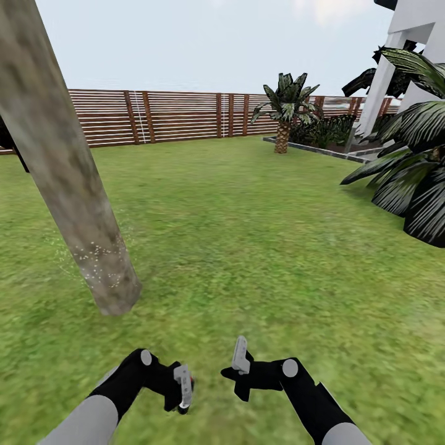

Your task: In the garden, pick up the pesticide atomizer on the floor and spray pesticide onto both trees until each tree trunk is fully covered.

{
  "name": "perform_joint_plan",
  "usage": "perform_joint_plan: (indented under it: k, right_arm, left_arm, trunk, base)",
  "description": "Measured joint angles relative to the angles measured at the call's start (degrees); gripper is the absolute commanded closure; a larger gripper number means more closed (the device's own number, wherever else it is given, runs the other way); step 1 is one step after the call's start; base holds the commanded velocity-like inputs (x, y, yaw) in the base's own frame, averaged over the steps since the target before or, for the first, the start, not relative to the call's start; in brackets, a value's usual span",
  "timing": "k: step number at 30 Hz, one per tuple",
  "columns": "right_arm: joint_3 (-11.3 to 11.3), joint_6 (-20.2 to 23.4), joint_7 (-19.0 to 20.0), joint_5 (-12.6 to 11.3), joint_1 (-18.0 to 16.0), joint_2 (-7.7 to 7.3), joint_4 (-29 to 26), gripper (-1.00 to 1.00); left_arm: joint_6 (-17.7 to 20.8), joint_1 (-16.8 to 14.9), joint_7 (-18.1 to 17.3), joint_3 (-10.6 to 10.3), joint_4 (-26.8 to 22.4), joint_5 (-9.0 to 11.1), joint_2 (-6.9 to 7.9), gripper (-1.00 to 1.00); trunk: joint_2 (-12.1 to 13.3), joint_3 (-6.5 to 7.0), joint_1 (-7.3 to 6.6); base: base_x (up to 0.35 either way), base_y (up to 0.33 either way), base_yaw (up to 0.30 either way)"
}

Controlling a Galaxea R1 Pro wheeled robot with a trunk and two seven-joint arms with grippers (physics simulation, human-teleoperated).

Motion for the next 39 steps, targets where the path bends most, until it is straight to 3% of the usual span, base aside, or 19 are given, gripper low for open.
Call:
perform_joint_plan:
  k: [2,4,5,9,13,16,17,19,20,22,23,26,27,28,29,31,35,39]
  right_arm:
    - [0.08,0.00,0.00,0.00,0.00,0.00,0.01,1.00]
    - [0.09,0.00,0.00,0.02,0.00,-0.05,0.08,1.00]
    - [0.06,0.00,0.00,0.04,0.00,-0.13,0.13,-1.00]
    - [-0.04,-0.04,-0.07,0.02,0.08,-0.46,1.50,-1.00]
    - [-0.33,-0.11,-1.12,0.01,0.09,-0.90,2.74,-1.00]
    - [-0.49,-0.26,-8.65,-0.27,0.22,-2.77,5.11,-1.00]
    - [-0.53,-0.30,-12.93,-0.42,0.24,-3.10,7.50,-1.00]
    - [-0.57,-1.62,-30.29,-1.68,0.33,-3.54,17.16,-1.00]
    - [-0.55,-3.29,-36.59,-2.53,0.34,-3.59,20.81,-1.00]
    - [-0.68,-13.66,-51.99,-4.26,0.37,-3.59,30.68,-1.00]
    - [-1.06,-19.50,-56.99,-4.86,0.40,-3.58,35.01,-1.00]
    - [-1.28,-30.17,-68.04,-5.41,2.03,-3.90,40.61,-1.00]
    - [-1.55,-32.37,-70.57,-5.49,3.07,-4.10,41.02,-1.00]
    - [-2.54,-36.58,-74.90,-5.59,4.90,-4.40,41.48,-1.00]
    - [-3.03,-39.22,-77.20,-5.55,6.26,-4.42,41.69,-1.00]
    - [-3.13,-40.11,-78.03,-5.53,6.74,-4.19,41.72,-1.00]
    - [-3.16,-40.46,-78.44,-5.40,7.07,-2.08,41.86,-1.00]
    - [-3.34,-40.36,-78.36,-5.42,7.46,-2.22,41.89,-1.00]
  left_arm:
    - [-0.03,0.24,0.02,0.03,0.04,0.10,3.57,1.00]
    - [-0.09,0.32,0.01,0.08,0.05,0.45,5.51,1.00]
    - [-0.10,0.41,0.03,0.10,0.05,0.43,6.40,1.00]
    - [-0.06,0.64,0.11,0.45,0.10,0.92,10.61,1.00]
    - [0.08,0.73,0.73,1.40,0.27,2.19,13.20,1.00]
    - [0.05,1.30,4.78,6.27,2.12,6.70,13.56,1.00]
    - [0.01,1.72,7.21,8.22,2.95,8.69,13.57,1.00]
    - [-1.04,3.26,15.53,13.56,6.14,15.11,13.48,1.00]
    - [-2.48,3.91,18.48,15.09,7.50,17.43,13.41,1.00]
    - [-9.29,6.52,28.54,18.28,11.86,23.69,13.25,1.00]
    - [-12.62,8.05,33.83,19.37,13.68,26.86,13.22,1.00]
    - [-20.38,12.42,45.12,20.58,16.86,34.87,13.05,1.00]
    - [-21.85,13.26,47.16,20.63,17.16,36.59,13.03,1.00]
    - [-23.38,14.67,49.95,20.97,17.64,39.62,13.10,1.00]
    - [-24.13,15.68,51.37,20.78,18.41,41.96,13.02,1.00]
    - [-24.37,16.01,51.88,20.66,20.16,43.86,12.90,1.00]
    - [-24.67,16.21,51.95,20.81,23.45,49.30,13.16,1.00]
    - [-24.69,16.38,51.91,20.56,23.73,49.39,12.88,1.00]
  trunk:
    - [0.00,0.00,0.00]
    - [0.00,0.00,0.00]
    - [0.00,0.00,0.00]
    - [0.00,0.00,0.00]
    - [0.00,0.00,0.00]
    - [0.00,0.00,0.00]
    - [0.00,-0.01,0.00]
    - [0.00,-0.02,0.01]
    - [0.00,-0.01,0.00]
    - [0.00,-0.02,0.00]
    - [0.00,-0.02,0.00]
    - [0.00,-0.02,0.00]
    - [0.00,-0.01,0.00]
    - [0.00,-0.02,0.00]
    - [0.00,-0.02,0.00]
    - [0.00,-0.01,0.00]
    - [0.00,0.00,0.00]
    - [0.00,0.00,0.00]
  base:
    - [0.000,0.000,0.000]
    - [0.000,0.000,0.000]
    - [0.000,0.000,0.000]
    - [0.000,0.000,0.000]
    - [0.000,0.000,0.000]
    - [0.000,0.000,0.000]
    - [0.000,0.000,0.000]
    - [0.000,0.000,0.000]
    - [0.000,0.000,0.000]
    - [0.000,0.000,0.000]
    - [0.000,0.000,0.000]
    - [0.000,0.000,0.000]
    - [0.000,0.000,0.000]
    - [0.000,0.000,0.000]
    - [0.000,0.000,0.000]
    - [0.000,0.000,0.000]
    - [0.000,0.000,0.000]
    - [-0.018,0.000,0.000]
